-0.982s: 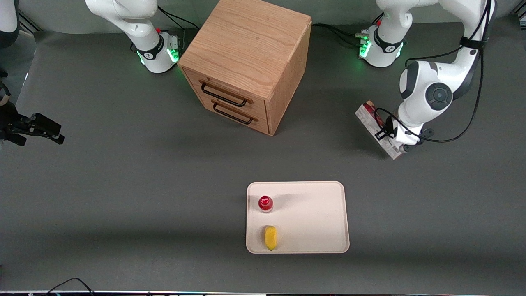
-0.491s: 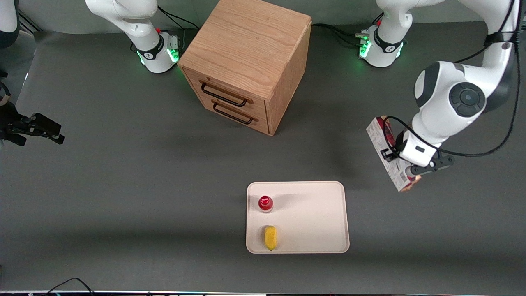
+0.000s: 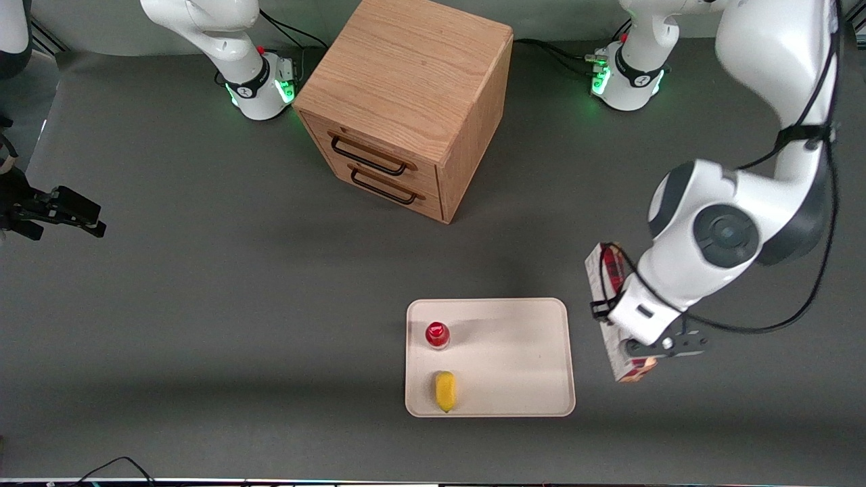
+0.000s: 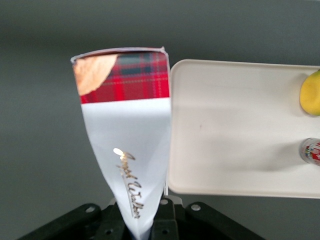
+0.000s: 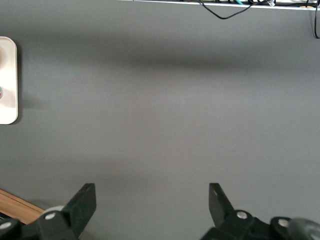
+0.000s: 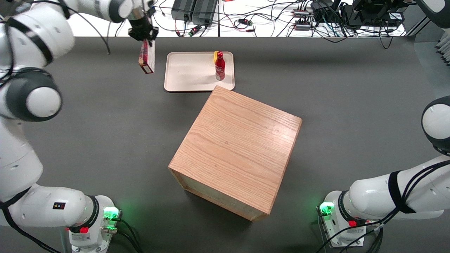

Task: Place red cookie box on tray
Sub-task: 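Carry the upright cookie box with the left gripper over the white tray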

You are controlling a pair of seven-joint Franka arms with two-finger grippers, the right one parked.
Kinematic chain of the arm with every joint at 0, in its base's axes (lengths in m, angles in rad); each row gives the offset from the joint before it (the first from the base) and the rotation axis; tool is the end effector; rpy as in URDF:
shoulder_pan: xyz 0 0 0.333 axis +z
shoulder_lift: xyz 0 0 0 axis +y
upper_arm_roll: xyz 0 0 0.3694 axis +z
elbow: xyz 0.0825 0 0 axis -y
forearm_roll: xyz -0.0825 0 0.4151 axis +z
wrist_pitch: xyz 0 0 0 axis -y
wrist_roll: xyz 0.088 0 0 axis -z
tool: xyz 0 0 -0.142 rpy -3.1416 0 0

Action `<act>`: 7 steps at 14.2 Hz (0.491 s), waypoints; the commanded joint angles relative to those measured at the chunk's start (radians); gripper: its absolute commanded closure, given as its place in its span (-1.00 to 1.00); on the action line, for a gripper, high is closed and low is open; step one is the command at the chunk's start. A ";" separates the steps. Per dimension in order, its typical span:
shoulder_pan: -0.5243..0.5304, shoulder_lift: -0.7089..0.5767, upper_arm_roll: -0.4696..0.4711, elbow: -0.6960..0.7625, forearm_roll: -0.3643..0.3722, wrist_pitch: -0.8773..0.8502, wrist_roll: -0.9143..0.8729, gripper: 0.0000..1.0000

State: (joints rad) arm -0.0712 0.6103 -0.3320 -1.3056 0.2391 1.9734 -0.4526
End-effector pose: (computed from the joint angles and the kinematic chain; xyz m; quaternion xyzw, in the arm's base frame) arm 0.7585 -0.2344 0.4066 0.9987 0.0149 0.0487 0.0010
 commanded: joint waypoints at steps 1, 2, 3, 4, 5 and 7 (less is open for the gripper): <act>-0.061 0.138 0.011 0.195 0.052 -0.030 0.046 1.00; -0.071 0.184 0.011 0.241 0.052 -0.027 0.048 1.00; -0.088 0.234 0.013 0.282 0.054 -0.006 0.046 1.00; -0.101 0.273 0.016 0.295 0.055 0.037 0.045 1.00; -0.111 0.301 0.025 0.295 0.055 0.085 0.043 1.00; -0.131 0.341 0.036 0.296 0.057 0.110 0.045 1.00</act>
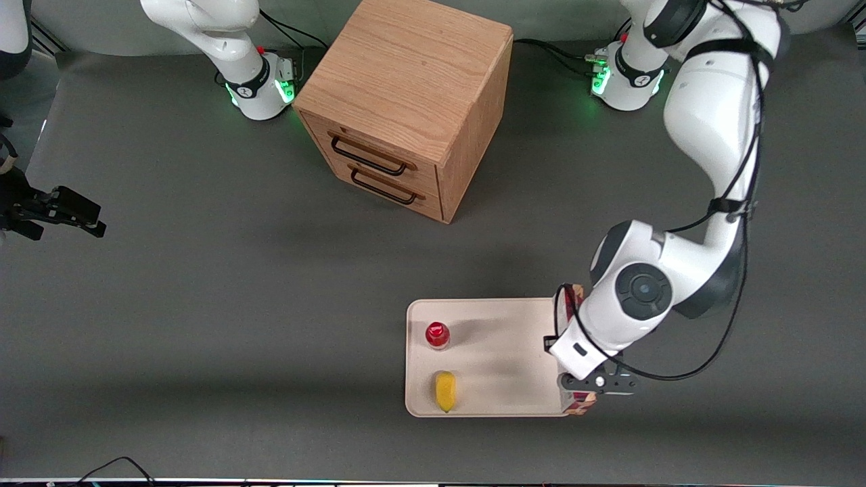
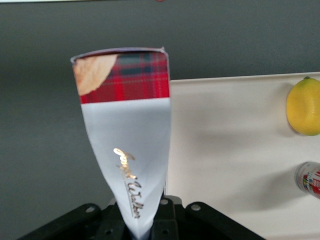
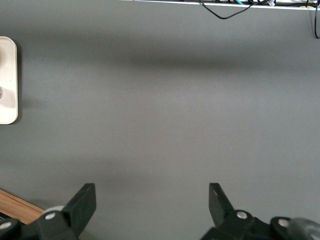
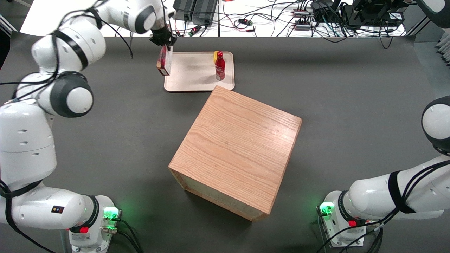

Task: Place red cookie box on tray
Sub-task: 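Carry the upright cookie box with the left gripper over the white tray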

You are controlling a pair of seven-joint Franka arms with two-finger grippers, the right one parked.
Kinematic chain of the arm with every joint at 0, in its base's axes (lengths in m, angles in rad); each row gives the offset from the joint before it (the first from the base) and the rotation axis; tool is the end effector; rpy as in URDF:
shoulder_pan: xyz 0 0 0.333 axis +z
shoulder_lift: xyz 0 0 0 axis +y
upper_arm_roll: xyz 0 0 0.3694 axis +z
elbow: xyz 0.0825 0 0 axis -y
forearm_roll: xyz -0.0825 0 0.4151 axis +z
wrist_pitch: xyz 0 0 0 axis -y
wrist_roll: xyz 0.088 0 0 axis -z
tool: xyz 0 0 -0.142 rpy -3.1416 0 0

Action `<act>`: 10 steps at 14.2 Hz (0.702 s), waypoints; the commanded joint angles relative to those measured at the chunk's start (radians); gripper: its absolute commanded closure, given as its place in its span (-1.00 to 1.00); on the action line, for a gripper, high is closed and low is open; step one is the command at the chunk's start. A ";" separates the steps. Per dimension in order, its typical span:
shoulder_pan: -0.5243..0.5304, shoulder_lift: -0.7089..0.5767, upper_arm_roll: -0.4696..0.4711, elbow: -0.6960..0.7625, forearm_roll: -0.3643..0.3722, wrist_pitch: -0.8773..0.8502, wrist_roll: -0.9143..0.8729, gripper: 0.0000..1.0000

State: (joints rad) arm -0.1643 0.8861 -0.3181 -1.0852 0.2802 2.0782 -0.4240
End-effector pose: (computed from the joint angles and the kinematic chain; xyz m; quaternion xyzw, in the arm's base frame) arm 0.8054 -0.2947 0.3049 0.9971 -0.0241 0.0684 0.0235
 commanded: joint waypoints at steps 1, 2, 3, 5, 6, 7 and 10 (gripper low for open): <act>-0.043 0.077 0.027 0.073 0.016 0.005 0.016 1.00; -0.046 0.091 0.027 0.073 0.016 0.003 0.016 1.00; -0.046 0.102 0.027 0.071 0.014 0.006 0.016 1.00; -0.058 0.119 0.031 0.067 0.016 0.022 0.013 1.00; -0.058 0.119 0.045 0.067 0.016 0.026 0.014 1.00; -0.058 0.119 0.056 0.067 0.016 0.026 0.014 1.00; -0.058 0.125 0.076 0.065 0.014 0.033 0.005 1.00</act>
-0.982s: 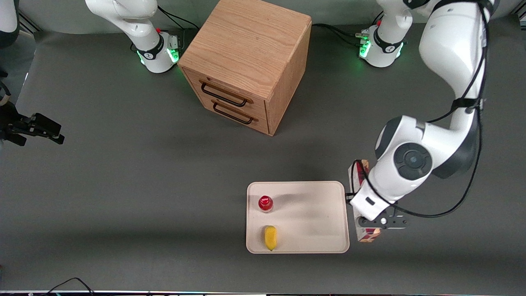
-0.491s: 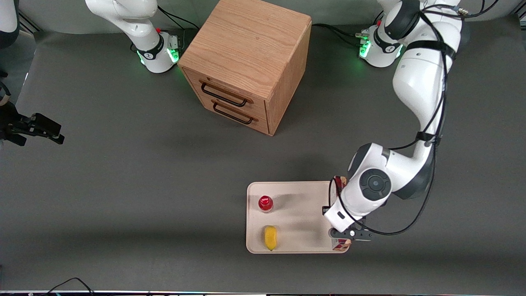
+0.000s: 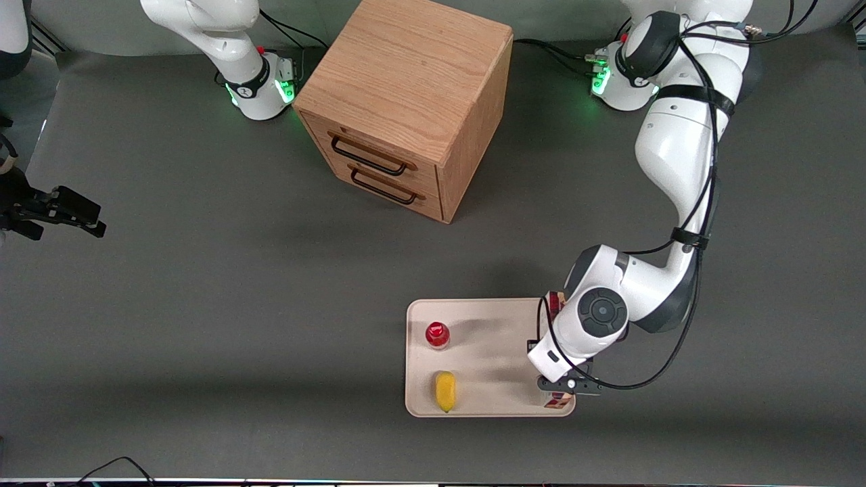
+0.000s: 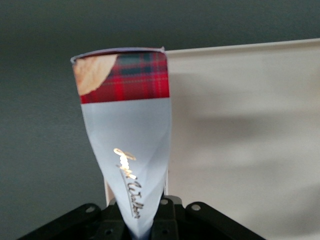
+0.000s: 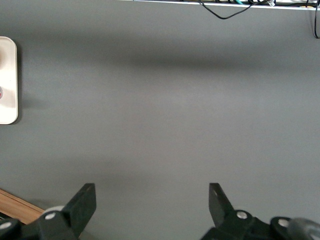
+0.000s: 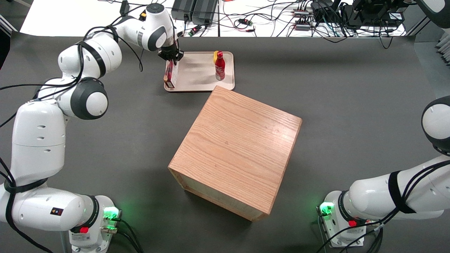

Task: Place red cookie box on tray
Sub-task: 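Lower the cookie box onto the tray beside the apple and release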

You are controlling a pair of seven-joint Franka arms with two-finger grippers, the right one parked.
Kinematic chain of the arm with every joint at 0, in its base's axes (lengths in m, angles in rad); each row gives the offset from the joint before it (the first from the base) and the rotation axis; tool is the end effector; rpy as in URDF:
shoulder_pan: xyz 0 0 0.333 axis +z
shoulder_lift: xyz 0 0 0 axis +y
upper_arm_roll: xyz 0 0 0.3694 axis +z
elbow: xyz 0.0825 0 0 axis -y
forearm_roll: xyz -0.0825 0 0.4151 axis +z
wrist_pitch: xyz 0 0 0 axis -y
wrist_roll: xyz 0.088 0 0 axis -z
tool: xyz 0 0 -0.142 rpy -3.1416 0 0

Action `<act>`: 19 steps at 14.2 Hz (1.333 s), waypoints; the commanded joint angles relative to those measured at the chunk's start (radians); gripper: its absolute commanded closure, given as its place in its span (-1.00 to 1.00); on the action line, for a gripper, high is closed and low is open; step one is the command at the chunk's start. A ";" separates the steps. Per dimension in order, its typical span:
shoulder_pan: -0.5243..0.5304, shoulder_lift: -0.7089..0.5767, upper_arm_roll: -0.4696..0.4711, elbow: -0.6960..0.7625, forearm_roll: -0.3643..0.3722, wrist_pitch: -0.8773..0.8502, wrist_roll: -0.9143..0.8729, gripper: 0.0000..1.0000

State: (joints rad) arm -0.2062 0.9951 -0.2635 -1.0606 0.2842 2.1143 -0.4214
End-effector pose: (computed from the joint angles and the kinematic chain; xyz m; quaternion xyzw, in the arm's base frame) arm 0.8062 -0.2993 0.2223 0.9985 -0.0296 0.0465 0.0034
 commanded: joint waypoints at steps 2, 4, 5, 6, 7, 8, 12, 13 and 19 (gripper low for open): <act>-0.015 0.025 0.024 0.027 0.000 0.035 -0.016 1.00; -0.015 0.036 0.026 0.027 -0.005 0.035 -0.074 1.00; -0.015 0.037 0.026 0.027 -0.016 0.035 -0.079 1.00; -0.013 0.037 0.026 0.025 -0.022 0.035 -0.077 1.00; -0.013 0.037 0.027 0.027 -0.022 0.035 -0.074 1.00; -0.013 0.037 0.027 0.025 -0.022 0.038 -0.066 0.25; -0.002 -0.015 0.027 -0.076 -0.023 0.173 -0.072 -1.00; 0.002 -0.035 0.027 -0.085 -0.028 0.173 -0.073 -1.00; 0.036 -0.197 0.027 -0.165 -0.171 0.156 -0.069 -1.00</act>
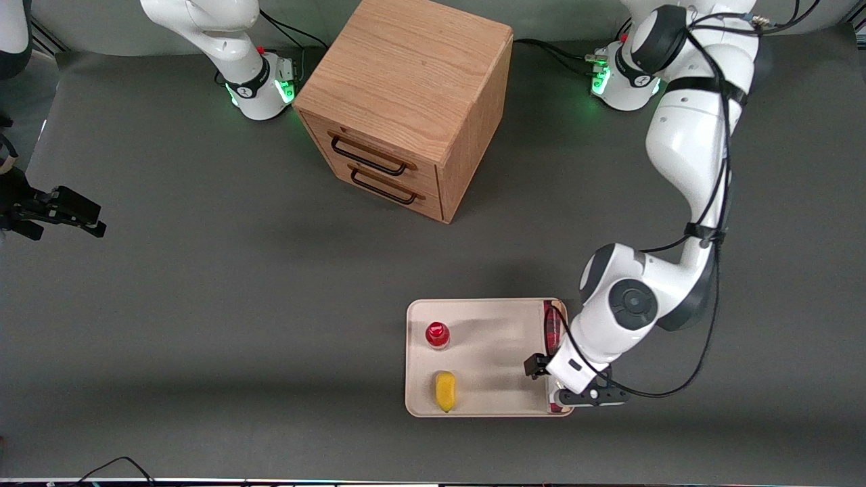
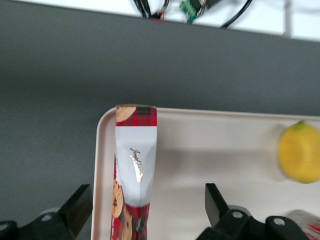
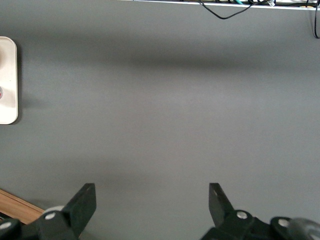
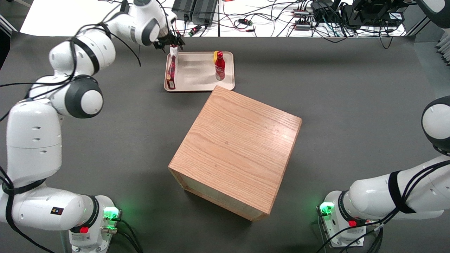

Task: Place red cookie box on tray
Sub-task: 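Lower the cookie box onto the tray beside the apple and release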

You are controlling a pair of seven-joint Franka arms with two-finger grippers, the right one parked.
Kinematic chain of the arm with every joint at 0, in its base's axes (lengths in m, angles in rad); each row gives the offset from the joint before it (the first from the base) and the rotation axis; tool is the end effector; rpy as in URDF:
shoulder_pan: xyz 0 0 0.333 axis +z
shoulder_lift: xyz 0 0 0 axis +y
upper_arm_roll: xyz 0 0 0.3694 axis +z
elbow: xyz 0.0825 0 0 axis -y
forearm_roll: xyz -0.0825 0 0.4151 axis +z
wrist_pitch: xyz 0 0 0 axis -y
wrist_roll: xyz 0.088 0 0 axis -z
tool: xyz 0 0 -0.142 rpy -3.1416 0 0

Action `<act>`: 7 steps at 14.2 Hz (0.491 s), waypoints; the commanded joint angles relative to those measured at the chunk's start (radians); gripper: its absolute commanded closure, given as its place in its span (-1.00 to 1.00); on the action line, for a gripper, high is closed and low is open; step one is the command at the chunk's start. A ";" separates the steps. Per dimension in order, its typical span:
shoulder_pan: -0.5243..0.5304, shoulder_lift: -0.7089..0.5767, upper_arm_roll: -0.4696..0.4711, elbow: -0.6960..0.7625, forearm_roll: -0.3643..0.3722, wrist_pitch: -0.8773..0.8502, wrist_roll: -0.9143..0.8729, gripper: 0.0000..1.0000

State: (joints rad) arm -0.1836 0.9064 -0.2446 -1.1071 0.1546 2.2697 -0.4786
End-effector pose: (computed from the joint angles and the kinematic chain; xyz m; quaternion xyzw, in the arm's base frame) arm 0.8252 -0.2886 0.2901 0.9891 0.0423 0.1149 0.0819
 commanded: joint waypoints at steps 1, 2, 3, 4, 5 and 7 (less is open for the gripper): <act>0.022 -0.136 0.007 -0.135 -0.052 -0.002 -0.012 -1.00; 0.033 -0.170 0.004 -0.161 -0.065 -0.007 -0.014 -1.00; 0.039 -0.205 0.004 -0.187 -0.084 -0.018 -0.012 -1.00; 0.052 -0.243 0.004 -0.210 -0.104 -0.038 -0.012 -1.00; 0.062 -0.279 0.002 -0.226 -0.113 -0.071 -0.011 -1.00; 0.082 -0.349 0.001 -0.244 -0.113 -0.175 -0.006 -1.00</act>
State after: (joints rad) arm -0.1235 0.6756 -0.2443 -1.2569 0.0584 2.1684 -0.4786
